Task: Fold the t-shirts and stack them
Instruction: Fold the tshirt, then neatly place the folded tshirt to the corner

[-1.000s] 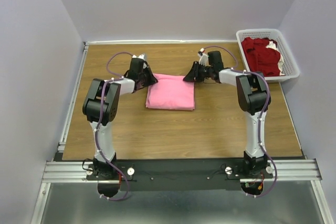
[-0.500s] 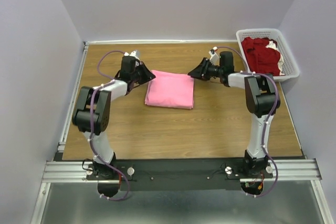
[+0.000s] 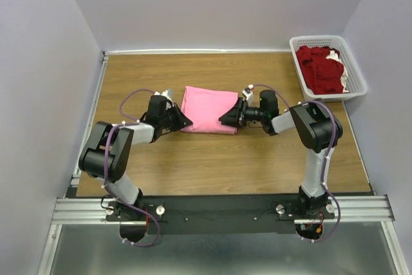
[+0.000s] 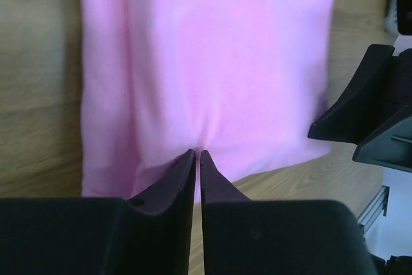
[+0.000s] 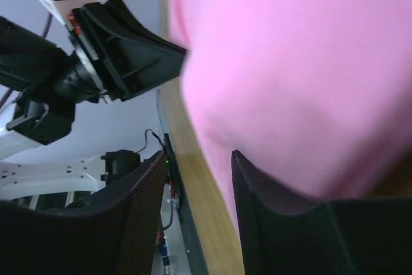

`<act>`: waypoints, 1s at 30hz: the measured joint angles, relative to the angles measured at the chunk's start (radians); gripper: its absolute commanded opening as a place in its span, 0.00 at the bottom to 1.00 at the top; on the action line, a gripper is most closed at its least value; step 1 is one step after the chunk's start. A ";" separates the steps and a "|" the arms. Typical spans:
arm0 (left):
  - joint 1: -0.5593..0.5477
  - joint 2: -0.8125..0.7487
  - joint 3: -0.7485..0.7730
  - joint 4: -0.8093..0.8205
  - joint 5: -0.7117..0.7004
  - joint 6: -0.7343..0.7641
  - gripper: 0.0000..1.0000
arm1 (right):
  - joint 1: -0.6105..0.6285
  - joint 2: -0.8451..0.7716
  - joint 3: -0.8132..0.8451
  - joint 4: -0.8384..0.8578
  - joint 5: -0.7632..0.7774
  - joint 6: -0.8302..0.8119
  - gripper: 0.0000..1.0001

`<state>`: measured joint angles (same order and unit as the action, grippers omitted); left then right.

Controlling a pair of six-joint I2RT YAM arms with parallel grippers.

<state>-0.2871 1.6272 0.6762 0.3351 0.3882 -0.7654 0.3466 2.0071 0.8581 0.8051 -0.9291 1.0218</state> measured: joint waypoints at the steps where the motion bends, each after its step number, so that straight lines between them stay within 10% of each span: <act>1: 0.006 0.019 -0.010 0.000 0.000 -0.009 0.12 | -0.006 0.027 -0.019 0.008 0.000 0.002 0.52; 11: 0.084 -0.096 -0.114 -0.030 -0.010 -0.045 0.15 | -0.065 0.037 -0.101 0.051 -0.018 0.024 0.54; 22: 0.093 -0.686 -0.045 -0.268 -0.269 0.127 0.53 | 0.147 -0.046 0.132 0.047 0.005 0.109 0.61; 30: 0.093 -0.933 -0.039 -0.310 -0.471 0.280 0.56 | 0.235 0.174 0.263 0.083 0.063 0.148 0.61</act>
<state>-0.1936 0.6937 0.6369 0.0254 -0.0830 -0.4850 0.5819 2.1815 1.1213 0.8879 -0.8665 1.1702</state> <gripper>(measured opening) 0.562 0.613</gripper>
